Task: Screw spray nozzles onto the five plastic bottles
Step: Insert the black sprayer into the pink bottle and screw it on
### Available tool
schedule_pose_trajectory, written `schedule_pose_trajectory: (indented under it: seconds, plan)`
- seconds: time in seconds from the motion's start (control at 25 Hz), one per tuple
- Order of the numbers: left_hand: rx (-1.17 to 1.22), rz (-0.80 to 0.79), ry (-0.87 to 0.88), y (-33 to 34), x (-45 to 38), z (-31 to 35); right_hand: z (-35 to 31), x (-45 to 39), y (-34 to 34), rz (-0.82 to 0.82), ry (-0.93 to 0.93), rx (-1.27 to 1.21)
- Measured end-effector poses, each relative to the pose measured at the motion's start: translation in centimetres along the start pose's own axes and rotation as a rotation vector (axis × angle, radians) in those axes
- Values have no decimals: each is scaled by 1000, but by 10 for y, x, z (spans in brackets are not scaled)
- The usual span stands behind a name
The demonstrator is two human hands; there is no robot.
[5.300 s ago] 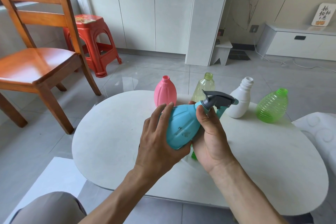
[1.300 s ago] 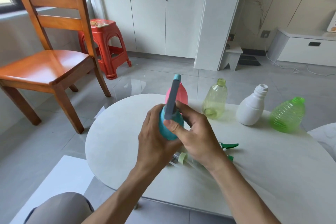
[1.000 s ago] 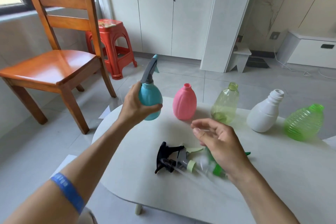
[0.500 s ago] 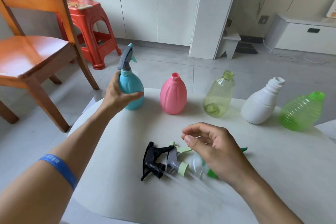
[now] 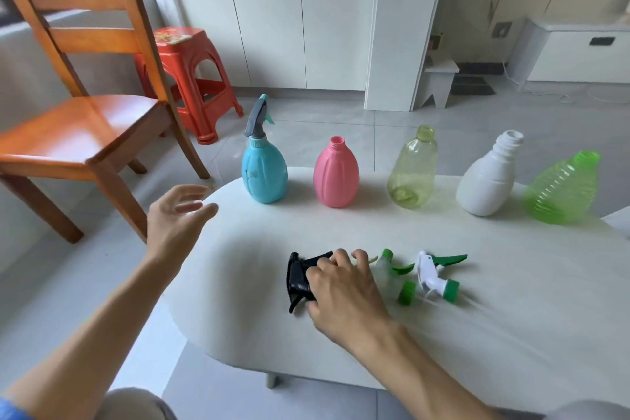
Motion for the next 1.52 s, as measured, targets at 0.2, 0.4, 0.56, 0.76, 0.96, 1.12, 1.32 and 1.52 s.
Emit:
schedule_pose_trajectory:
  seconds: [0.2, 0.4, 0.56, 0.76, 0.96, 1.12, 1.32, 1.52]
  plan:
    - [13, -95, 156, 34, 40, 46, 30, 1, -26, 220, 194, -531]
    - [56, -95, 118, 96, 55, 61, 116, 17, -66, 509, 433, -1676]
    - [-84, -193, 74, 151, 45, 53, 159, 33, -68, 474, 543, -1843]
    - [-170, -177, -65, 216, 5, 47, 172, 34, -61, 423, 586, -1783]
    - [-48, -138, -84, 241, -5, 33, 181, 35, -57, 466, 602, -1734]
    - [-45, -175, 33, 229, 10, 40, 188, 33, -54, 528, 601, -1697]
    - [-136, -297, 245, 189, 48, 49, 186, 31, -60, 678, 588, -1685]
    - [-126, -265, 331, 169, 79, 56, 172, 29, -67, 786, 530, -1659]
Point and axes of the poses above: each hand's wrist, its own x-axis away from the middle knuckle, its own y-axis out of the palm, z = x × y, the point moved 3 cm from there along -x, towards the middle knuckle, and after that the axes turned 13 degrees about x, right-handed, at the moved point
